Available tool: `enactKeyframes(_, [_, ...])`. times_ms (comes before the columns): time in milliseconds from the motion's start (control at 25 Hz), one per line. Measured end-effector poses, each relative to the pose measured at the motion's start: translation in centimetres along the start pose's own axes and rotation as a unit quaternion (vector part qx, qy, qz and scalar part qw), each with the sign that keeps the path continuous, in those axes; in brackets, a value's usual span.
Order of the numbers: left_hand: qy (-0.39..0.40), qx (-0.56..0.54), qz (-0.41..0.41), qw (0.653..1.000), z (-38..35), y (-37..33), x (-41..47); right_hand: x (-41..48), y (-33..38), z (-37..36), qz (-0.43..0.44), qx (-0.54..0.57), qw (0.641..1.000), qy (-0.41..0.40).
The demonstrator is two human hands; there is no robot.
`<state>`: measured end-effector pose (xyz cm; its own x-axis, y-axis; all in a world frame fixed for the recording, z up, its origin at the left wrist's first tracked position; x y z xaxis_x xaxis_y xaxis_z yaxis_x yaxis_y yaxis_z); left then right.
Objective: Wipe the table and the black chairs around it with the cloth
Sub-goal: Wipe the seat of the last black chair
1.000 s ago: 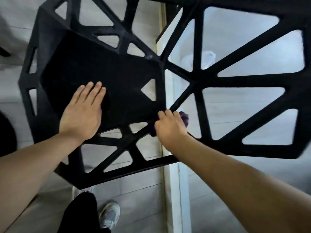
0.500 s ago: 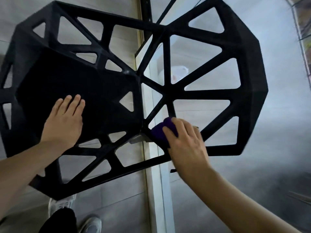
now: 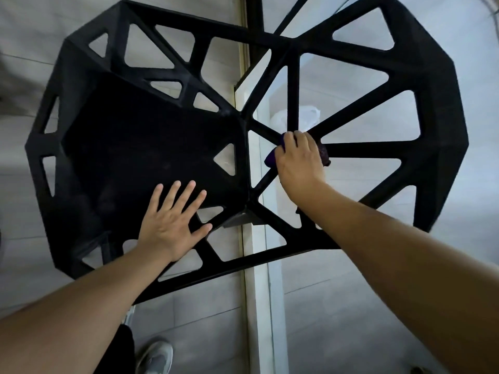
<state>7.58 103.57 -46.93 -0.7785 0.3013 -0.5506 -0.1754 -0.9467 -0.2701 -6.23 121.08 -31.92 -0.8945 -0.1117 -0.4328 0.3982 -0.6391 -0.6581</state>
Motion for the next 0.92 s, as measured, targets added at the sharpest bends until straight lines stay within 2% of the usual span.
enactKeyframes(40, [0.014,0.003,-0.001,1.0,-0.1,-0.2,0.0,-0.4,0.5,-0.6,0.005,0.004,1.0,0.005])
enactKeyframes(200, [0.057,0.005,0.016,0.998,0.0,0.1,0.0,-1.0,4.5,-1.3,0.152,0.003,0.987,0.047])
enactKeyframes(280, [0.071,-0.008,0.016,0.997,0.3,0.0,0.1,-0.6,4.2,-0.5,0.158,-0.011,0.986,0.056])
enactKeyframes(440, [0.068,-0.008,0.006,0.998,0.2,0.0,-0.1,-3.1,-2.1,0.9,0.065,0.012,0.998,0.015])
enactKeyframes(560, [0.065,-0.02,0.011,0.998,0.1,0.1,-0.1,-6.9,-7.1,2.6,0.052,0.011,0.998,-0.032])
enactKeyframes(680, [0.054,-0.028,0.016,0.998,0.2,0.2,-0.3,-9.3,-10.5,5.0,-0.023,0.067,0.995,-0.066])
enactKeyframes(840, [0.035,-0.027,0.017,0.999,-0.1,0.5,-0.1,-13.1,-17.9,8.8,-0.128,0.125,0.972,-0.149])
enactKeyframes(920, [0.011,-0.043,0.009,0.999,0.3,0.4,-0.3,-16.4,-21.1,7.9,-0.136,0.232,0.945,-0.188])
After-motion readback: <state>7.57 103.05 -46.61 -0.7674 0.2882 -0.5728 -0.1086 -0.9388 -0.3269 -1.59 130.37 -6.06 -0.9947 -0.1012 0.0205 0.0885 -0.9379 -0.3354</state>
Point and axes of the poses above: each hand's wrist, its own x-axis towards the middle knuckle, its own z-axis out of the back of the hand, y = z × x, the point moved 9 cm from there along x, towards the middle knuckle, and after that the axes turned 10 degrees about y, right-handed, at the moved point
